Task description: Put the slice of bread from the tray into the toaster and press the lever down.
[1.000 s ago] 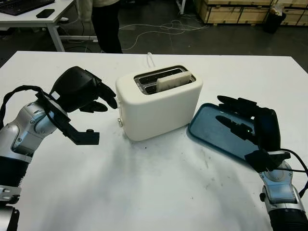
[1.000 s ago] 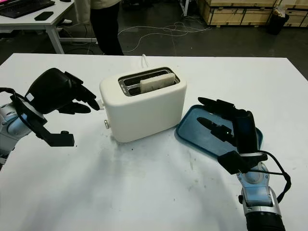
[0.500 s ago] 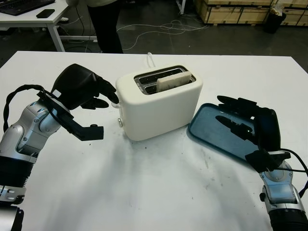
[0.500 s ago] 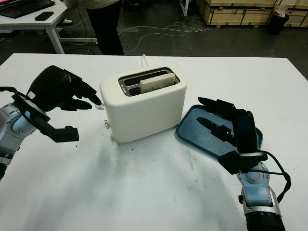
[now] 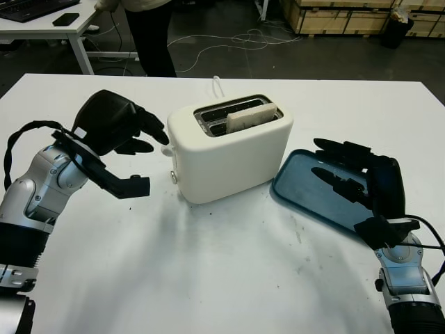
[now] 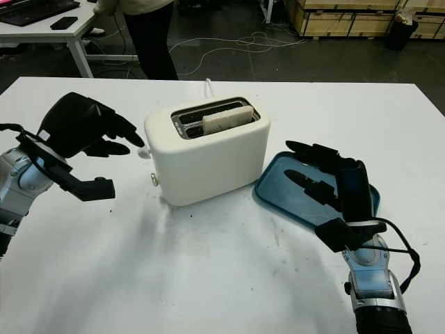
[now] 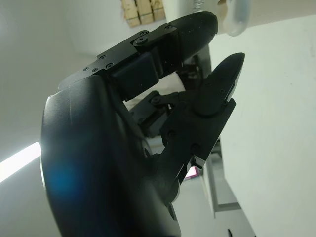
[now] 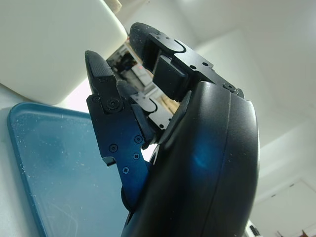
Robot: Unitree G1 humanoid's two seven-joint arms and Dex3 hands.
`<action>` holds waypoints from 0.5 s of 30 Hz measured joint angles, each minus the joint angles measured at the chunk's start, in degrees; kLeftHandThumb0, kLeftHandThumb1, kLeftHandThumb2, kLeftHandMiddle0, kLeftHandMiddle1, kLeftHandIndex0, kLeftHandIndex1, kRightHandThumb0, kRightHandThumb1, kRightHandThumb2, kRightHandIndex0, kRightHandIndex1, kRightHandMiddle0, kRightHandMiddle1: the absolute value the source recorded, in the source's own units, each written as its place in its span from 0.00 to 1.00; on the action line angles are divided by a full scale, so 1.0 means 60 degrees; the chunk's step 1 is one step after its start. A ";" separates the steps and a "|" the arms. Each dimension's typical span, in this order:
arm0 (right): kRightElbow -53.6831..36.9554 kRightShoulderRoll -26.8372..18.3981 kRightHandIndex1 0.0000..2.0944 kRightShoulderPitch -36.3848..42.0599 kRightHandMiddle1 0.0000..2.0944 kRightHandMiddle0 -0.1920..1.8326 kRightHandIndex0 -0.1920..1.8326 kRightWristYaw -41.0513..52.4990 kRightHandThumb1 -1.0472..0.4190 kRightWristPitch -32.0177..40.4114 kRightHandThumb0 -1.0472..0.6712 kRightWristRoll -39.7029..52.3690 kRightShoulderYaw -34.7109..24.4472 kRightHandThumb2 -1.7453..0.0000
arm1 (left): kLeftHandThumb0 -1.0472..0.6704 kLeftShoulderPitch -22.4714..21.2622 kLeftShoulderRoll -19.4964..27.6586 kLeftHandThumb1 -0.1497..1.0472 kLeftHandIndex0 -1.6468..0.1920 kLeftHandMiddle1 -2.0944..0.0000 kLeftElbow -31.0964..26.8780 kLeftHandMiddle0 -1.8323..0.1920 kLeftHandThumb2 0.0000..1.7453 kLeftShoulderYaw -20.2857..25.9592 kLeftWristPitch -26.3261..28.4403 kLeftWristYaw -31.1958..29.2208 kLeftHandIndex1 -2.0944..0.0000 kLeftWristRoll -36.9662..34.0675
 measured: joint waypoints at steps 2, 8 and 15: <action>0.0000 0.0000 0.00 0.0000 0.00 0.56 0.62 0.0000 0.17 0.0000 0.45 0.0000 0.0000 1.00 | 0.51 -0.0005 -0.0035 0.60 0.15 0.62 0.0127 0.31 0.00 -0.0043 -0.0005 0.0001 0.95 0.0000; 0.0000 0.0000 0.00 0.0000 0.00 0.56 0.62 0.0001 0.16 -0.0001 0.45 0.0001 0.0000 1.00 | 0.50 -0.0038 -0.0135 0.61 0.15 0.64 0.0294 0.32 0.00 -0.0140 -0.0029 -0.0002 0.96 -0.0004; -0.0008 0.0000 0.00 0.0000 0.00 0.57 0.62 -0.0001 0.16 0.0000 0.44 -0.0002 0.0000 1.00 | 0.49 -0.0098 -0.0143 0.62 0.15 0.65 0.0324 0.32 0.00 -0.0261 -0.0027 -0.0085 0.97 -0.0020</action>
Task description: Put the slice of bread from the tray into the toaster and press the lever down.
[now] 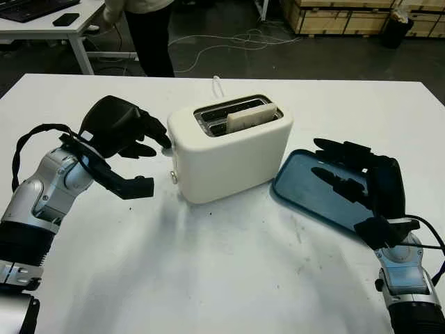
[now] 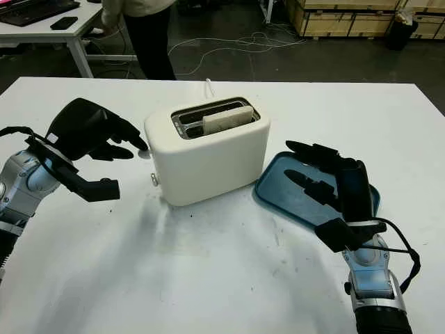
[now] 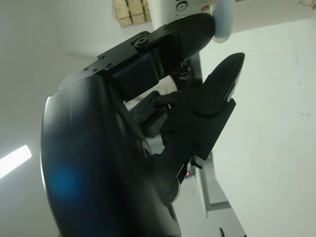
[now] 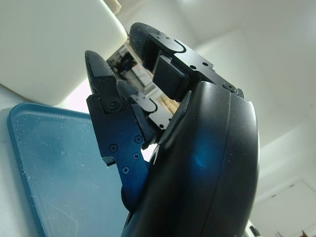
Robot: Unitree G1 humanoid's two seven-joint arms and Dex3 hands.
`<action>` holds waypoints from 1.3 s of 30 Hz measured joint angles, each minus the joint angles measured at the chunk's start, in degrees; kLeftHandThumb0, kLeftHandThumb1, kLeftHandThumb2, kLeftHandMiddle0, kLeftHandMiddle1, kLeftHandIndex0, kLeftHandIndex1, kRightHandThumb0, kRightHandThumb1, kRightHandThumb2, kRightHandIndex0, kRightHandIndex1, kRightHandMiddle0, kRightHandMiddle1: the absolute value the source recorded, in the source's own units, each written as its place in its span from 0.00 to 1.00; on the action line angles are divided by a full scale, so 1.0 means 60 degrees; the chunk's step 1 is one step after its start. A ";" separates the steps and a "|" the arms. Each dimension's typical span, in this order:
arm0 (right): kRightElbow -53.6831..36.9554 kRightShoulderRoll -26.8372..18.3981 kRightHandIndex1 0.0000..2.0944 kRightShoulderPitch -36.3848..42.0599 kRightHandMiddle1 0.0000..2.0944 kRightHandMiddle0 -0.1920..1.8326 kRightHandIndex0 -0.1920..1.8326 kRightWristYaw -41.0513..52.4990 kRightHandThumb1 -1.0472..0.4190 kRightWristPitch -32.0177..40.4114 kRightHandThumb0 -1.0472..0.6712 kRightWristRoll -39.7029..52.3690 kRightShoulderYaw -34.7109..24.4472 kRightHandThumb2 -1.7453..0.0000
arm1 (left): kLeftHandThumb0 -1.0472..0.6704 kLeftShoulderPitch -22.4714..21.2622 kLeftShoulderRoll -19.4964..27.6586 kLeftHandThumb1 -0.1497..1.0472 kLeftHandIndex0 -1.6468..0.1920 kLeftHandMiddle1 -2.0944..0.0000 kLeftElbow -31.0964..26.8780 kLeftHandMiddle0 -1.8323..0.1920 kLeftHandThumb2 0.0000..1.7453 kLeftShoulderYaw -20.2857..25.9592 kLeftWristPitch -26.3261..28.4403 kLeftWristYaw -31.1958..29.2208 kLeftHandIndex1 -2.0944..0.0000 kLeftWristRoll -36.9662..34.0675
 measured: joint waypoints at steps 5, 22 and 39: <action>0.0001 0.0000 0.00 0.0000 0.00 0.56 0.62 -0.0002 0.16 0.0000 0.44 -0.0004 0.0000 1.00 | 0.50 -0.0016 0.0000 0.61 0.15 0.64 0.0001 0.32 0.00 -0.0004 -0.0003 -0.0056 0.97 -0.0035; 0.0000 0.0001 0.00 0.0001 0.00 0.56 0.62 -0.0003 0.16 0.0000 0.44 -0.0004 0.0000 1.00 | 0.54 0.0063 -0.0177 0.62 0.13 0.62 -0.0063 0.32 0.00 0.0003 0.0034 -0.0152 0.97 -0.0300; -0.0012 -0.0002 0.00 0.0023 0.00 0.56 0.61 -0.0009 0.15 0.0001 0.42 -0.0031 -0.0008 1.00 | 0.61 0.1835 -0.2962 0.77 0.20 0.38 0.0722 0.48 0.01 -0.0278 0.2088 0.2293 1.00 -0.0736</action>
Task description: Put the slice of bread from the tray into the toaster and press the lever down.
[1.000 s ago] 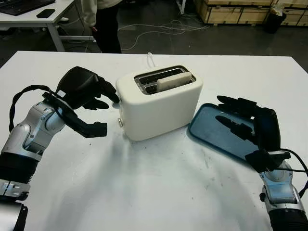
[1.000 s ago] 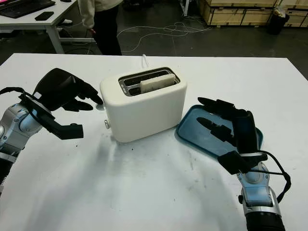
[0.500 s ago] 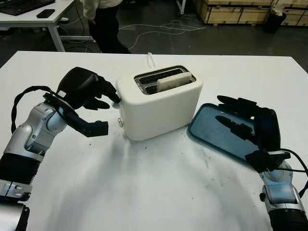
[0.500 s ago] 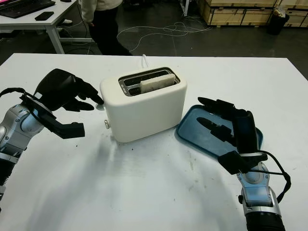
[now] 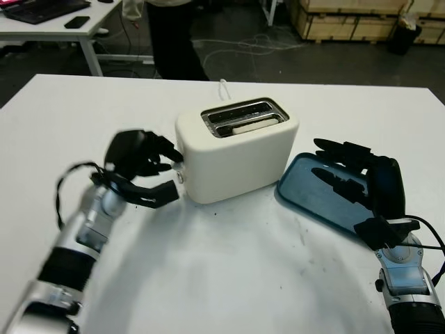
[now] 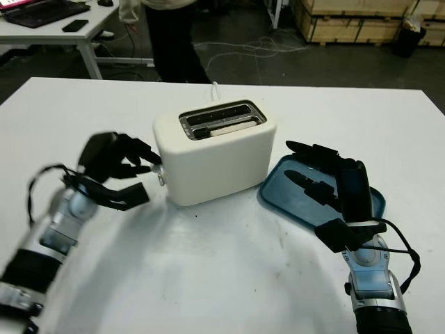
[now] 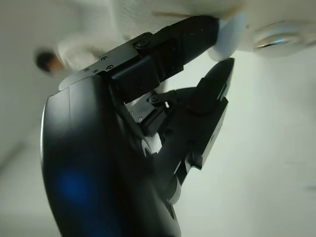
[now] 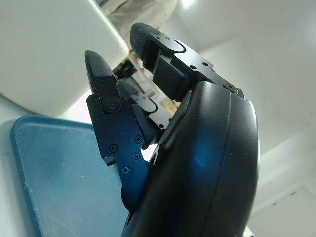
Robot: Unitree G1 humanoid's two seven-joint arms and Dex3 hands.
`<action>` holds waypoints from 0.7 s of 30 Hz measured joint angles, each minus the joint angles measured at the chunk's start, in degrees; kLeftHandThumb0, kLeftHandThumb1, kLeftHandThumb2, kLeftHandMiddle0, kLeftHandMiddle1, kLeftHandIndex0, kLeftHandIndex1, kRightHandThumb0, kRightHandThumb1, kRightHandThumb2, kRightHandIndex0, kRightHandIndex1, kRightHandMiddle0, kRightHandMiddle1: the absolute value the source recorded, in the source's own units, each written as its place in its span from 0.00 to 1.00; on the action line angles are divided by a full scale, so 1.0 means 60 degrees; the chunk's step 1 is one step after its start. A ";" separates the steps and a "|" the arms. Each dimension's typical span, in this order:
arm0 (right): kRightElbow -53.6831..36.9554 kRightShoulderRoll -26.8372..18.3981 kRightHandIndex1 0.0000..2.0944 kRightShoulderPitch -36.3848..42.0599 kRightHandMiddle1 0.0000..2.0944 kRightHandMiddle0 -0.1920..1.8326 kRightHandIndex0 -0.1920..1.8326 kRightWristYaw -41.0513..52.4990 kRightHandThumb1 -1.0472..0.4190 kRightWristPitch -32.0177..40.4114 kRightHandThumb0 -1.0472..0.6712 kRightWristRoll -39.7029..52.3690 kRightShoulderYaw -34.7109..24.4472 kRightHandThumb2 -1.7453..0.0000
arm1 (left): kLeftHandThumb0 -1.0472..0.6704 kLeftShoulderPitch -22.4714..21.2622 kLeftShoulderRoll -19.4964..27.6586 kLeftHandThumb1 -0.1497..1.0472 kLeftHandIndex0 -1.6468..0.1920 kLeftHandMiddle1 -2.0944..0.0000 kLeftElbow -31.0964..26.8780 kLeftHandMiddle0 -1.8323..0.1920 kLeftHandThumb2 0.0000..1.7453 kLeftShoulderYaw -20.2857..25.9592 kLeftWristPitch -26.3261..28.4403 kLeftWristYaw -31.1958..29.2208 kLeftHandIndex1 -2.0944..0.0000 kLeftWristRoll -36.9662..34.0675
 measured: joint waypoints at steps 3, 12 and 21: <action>0.0000 -0.0003 0.00 0.0000 0.00 0.56 0.61 0.0001 0.15 0.0000 0.42 0.0000 -0.0002 1.00 | 0.60 0.0486 -0.0171 0.80 0.22 0.38 -0.0413 0.51 0.01 0.0000 0.0275 0.0112 1.00 -0.0178; 0.0005 -0.0002 0.00 0.0000 0.00 0.57 0.62 0.0001 0.15 0.0000 0.42 0.0000 0.0001 1.00 | 0.60 0.0763 -0.0209 0.79 0.21 0.41 -0.0769 0.49 0.00 -0.0082 0.0539 0.0113 0.99 -0.0304; 0.0005 -0.0001 0.00 0.0000 0.00 0.57 0.61 0.0001 0.15 0.0001 0.43 -0.0001 0.0001 1.00 | 0.62 0.0757 0.0050 0.79 0.21 0.43 -0.1173 0.50 0.00 -0.0299 0.0949 0.0022 0.99 -0.0302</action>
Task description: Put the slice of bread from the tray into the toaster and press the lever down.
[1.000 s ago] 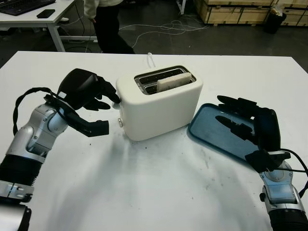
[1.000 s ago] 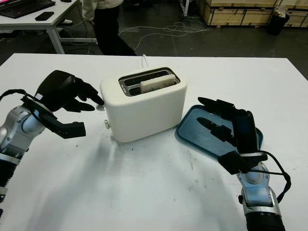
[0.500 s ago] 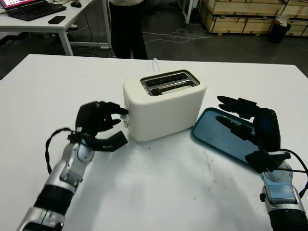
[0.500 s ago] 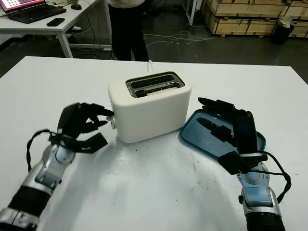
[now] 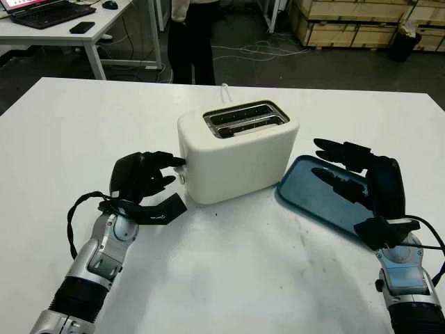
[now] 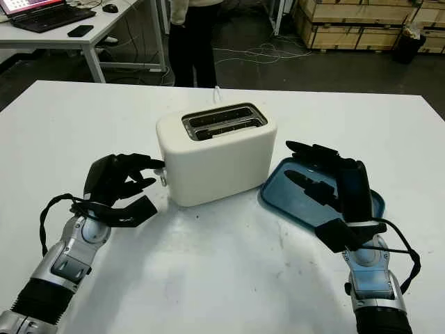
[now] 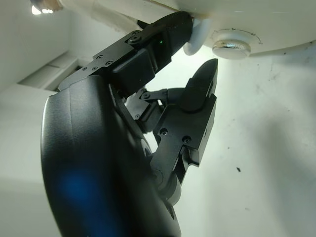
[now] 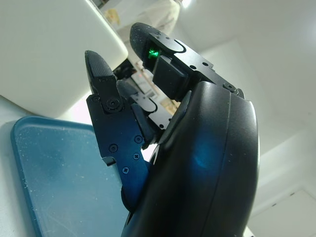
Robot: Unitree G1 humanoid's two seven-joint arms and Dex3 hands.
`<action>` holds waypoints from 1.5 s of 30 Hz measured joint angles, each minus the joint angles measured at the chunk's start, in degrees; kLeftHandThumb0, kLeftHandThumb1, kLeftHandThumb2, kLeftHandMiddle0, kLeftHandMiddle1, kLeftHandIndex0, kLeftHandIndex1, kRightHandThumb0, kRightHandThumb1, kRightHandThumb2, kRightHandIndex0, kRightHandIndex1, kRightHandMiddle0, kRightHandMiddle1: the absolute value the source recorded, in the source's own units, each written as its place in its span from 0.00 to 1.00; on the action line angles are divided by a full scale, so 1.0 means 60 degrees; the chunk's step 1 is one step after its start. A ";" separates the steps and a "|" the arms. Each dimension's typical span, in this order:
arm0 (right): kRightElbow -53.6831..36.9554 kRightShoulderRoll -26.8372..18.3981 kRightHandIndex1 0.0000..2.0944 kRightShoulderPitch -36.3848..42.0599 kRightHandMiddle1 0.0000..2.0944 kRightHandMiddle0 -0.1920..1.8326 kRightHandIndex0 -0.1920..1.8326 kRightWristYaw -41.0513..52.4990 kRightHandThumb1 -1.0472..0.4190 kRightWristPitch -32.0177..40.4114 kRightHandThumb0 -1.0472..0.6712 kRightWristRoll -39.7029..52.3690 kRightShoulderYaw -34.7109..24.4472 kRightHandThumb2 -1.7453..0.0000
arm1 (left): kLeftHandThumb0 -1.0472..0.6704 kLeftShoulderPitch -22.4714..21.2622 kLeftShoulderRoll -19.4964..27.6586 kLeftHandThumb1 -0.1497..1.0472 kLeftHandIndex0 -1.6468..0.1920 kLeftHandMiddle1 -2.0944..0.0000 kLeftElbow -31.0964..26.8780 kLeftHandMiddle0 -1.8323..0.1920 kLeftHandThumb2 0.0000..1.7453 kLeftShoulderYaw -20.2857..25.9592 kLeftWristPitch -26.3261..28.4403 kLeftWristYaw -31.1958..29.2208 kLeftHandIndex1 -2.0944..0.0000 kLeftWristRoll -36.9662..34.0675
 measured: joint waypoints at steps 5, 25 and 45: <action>-0.0001 0.0000 0.00 0.0000 0.00 0.56 0.61 0.0000 0.16 0.0000 0.43 -0.0001 0.0000 1.00 | 0.61 -0.0144 0.0346 0.79 0.21 0.44 -0.0112 0.48 0.00 -0.0182 0.0035 -0.0238 0.99 0.0003; -0.0001 -0.0002 0.00 0.0007 0.00 0.57 0.62 0.0001 0.15 0.0001 0.43 -0.0002 -0.0001 1.00 | 0.59 -0.0477 0.0049 0.86 0.25 0.41 -0.0638 0.56 0.01 -0.0594 0.1842 -0.0560 1.00 0.0684; 0.0003 -0.0015 0.00 0.0011 0.00 0.56 0.62 0.0001 0.16 0.0004 0.44 -0.0005 -0.0005 1.00 | 0.61 -0.0541 0.0155 0.77 0.23 0.67 -0.1666 0.45 0.00 -0.0929 0.3147 -0.1231 1.00 0.1509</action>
